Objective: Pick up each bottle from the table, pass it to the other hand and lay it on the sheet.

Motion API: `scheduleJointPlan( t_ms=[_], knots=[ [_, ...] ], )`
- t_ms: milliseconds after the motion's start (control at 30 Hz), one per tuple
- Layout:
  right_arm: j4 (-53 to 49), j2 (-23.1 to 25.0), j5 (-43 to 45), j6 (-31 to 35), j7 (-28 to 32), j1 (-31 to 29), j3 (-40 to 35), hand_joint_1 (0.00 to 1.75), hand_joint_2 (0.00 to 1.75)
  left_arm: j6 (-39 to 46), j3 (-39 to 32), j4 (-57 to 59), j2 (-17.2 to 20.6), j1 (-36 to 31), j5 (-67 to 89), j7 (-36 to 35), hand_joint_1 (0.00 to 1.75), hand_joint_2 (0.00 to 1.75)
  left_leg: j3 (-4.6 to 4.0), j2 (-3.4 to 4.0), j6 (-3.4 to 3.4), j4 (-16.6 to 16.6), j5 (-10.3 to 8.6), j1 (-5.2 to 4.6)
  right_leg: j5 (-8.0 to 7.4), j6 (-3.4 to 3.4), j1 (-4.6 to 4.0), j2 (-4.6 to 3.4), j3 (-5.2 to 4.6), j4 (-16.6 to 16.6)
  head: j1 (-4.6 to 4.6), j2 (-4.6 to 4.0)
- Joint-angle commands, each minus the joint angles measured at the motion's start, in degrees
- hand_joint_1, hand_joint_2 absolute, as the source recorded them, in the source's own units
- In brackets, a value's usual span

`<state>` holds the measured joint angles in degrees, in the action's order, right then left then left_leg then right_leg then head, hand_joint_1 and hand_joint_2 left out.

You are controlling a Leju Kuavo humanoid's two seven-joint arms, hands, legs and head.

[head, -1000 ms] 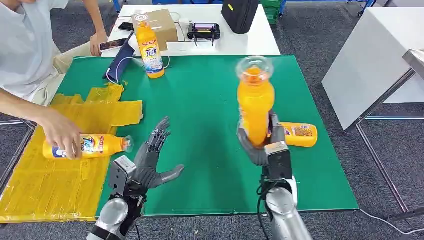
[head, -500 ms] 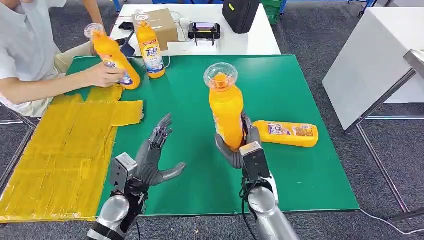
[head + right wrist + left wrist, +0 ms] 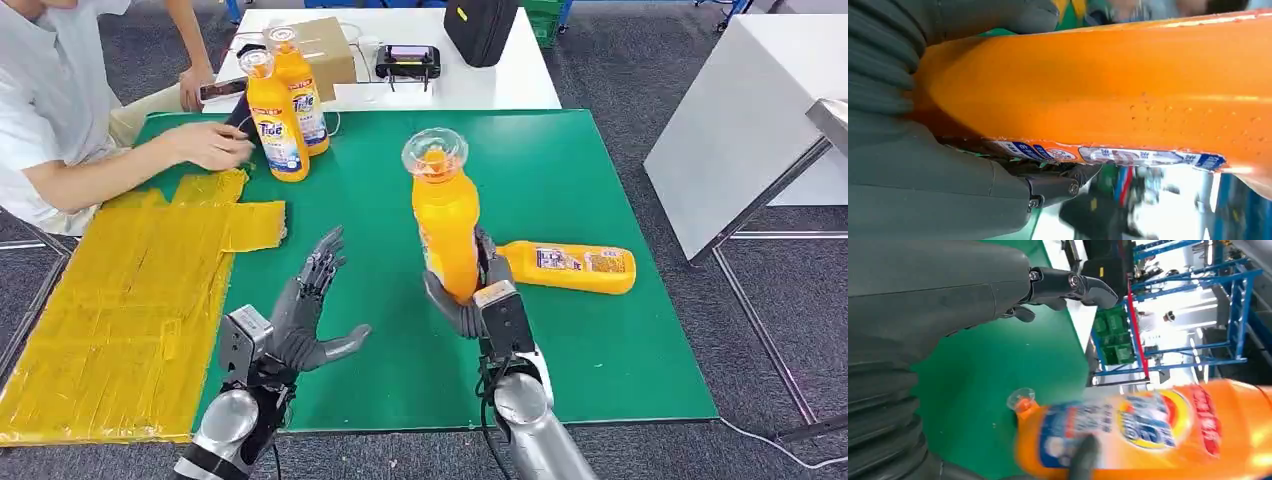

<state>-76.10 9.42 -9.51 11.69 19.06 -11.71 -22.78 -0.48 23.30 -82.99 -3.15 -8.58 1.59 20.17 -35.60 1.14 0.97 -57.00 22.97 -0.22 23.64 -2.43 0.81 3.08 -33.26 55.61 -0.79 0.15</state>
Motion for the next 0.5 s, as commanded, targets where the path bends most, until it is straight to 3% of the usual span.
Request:
scheduleJointPlan(
  t_ms=[33,133,167,500],
  knots=[
    [21.05,2.47,-6.12,-2.21,1.81,-7.02,-16.53,1.75,1.75,0.37,2.89,1.75,2.47,-4.33,-2.24,-0.05,0.0,1.75,0.26,0.14,-0.11,0.05,0.07,0.1,0.01,0.12,-0.06,-0.4,0.19,-0.07,0.02,0.0],
    [25.64,2.92,-11.74,-0.91,1.02,-8.13,-22.65,1.75,1.75,0.2,2.81,2.71,2.11,-5.09,-2.59,-0.01,0.0,1.75,0.32,0.07,-0.14,0.03,0.11,0.19,0.08,0.13,-0.1,-0.38,0.28,-0.05,0.02,0.0],
    [28.7,2.47,-18.94,1.53,-1.79,-8.97,-27.26,1.75,1.75,-1.49,3.62,3.74,1.96,-5.78,-2.88,-0.35,0.0,1.75,0.2,0.1,-0.12,0.04,0.03,0.19,0.02,0.08,-0.12,-0.28,0.15,-0.06,0.0,0.0],
    [32.04,3.11,-19.13,3.69,0.31,-8.81,-27.5,1.75,1.75,-1.69,4.15,5.27,1.26,-6.23,-2.62,-0.2,0.0,1.75,0.05,-0.11,-0.11,0.03,-0.03,0.16,0.05,0.07,-0.08,0.0,-0.04,-0.05,0.0,0.0]
  ],
)
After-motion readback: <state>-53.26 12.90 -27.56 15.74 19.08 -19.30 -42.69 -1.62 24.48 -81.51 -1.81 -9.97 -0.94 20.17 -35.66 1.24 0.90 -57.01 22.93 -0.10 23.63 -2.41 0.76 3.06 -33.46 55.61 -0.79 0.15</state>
